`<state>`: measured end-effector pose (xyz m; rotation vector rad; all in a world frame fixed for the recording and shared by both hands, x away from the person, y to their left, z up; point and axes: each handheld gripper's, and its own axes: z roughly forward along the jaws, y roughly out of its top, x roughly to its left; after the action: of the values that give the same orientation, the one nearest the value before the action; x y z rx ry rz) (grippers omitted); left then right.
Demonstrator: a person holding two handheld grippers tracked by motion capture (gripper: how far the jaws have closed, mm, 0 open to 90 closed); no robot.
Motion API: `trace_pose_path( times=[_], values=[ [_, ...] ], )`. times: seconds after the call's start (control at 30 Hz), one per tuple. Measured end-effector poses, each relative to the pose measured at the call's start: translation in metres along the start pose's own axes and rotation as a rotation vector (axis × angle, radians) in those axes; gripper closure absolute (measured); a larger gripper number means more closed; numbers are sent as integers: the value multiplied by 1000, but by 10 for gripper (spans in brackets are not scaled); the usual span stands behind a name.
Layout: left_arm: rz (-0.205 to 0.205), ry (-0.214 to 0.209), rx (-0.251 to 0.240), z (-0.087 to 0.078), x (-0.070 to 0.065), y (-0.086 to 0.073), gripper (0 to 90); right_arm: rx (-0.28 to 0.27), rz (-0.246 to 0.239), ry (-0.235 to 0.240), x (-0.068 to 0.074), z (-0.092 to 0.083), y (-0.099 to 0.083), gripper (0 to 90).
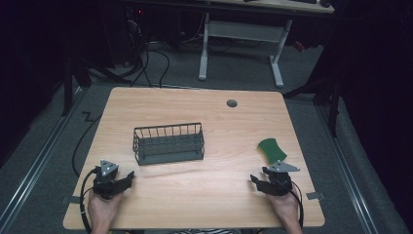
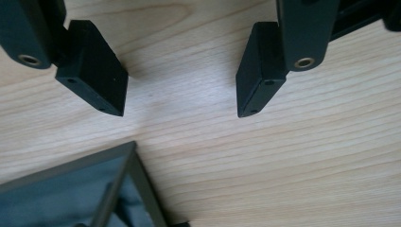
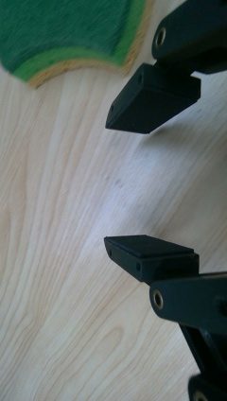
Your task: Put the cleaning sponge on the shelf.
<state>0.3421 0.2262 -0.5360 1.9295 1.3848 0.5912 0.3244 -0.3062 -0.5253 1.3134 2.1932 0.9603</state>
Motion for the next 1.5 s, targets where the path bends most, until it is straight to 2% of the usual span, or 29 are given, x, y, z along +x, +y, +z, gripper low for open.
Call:
trace_pose_path(
  times=[0.03,0.1,0.13,0.33,0.37,0.47,0.53,0.6,0.63,0.83,1.0,1.07,1.23,1.43,1.5],
  values=[
    [12,-11,5,0,-3,1,360,-6,-9,10,2,1,3,406],
    [12,-18,3,0,-4,2,371,-17,-10,27,5,4,7,417],
    [12,-36,1,0,-6,4,375,-23,-13,36,6,5,9,418],
    [24,-58,-14,-3,-11,10,402,-45,2,88,12,15,21,428],
    [26,-63,-15,-3,-12,11,414,-41,1,113,15,21,27,439],
    [29,-75,-22,-3,-15,15,428,-46,-16,130,21,27,33,461],
    [33,-81,-24,-2,-17,17,465,-43,-39,157,30,36,44,479],
    [48,-78,-26,-2,-20,20,473,-44,-52,165,33,40,47,487],
    [53,-75,-28,-1,-21,22,485,-42,-74,167,40,47,54,506],
    [44,-74,-27,3,-23,27,525,-40,-111,203,55,66,73,545],
    [32,-84,-24,6,-23,28,556,-38,-113,228,61,75,84,559],
    [24,-86,-19,8,-22,30,585,-46,-114,246,68,79,93,579],
    [15,-89,-16,10,-21,33,630,-49,-127,255,77,86,101,629],
    [19,-96,-3,12,-21,37,708,-29,-136,275,85,94,109,679],
    [8,-94,-9,12,-21,38,730,-22,-135,274,88,97,112,713]
  ],
)
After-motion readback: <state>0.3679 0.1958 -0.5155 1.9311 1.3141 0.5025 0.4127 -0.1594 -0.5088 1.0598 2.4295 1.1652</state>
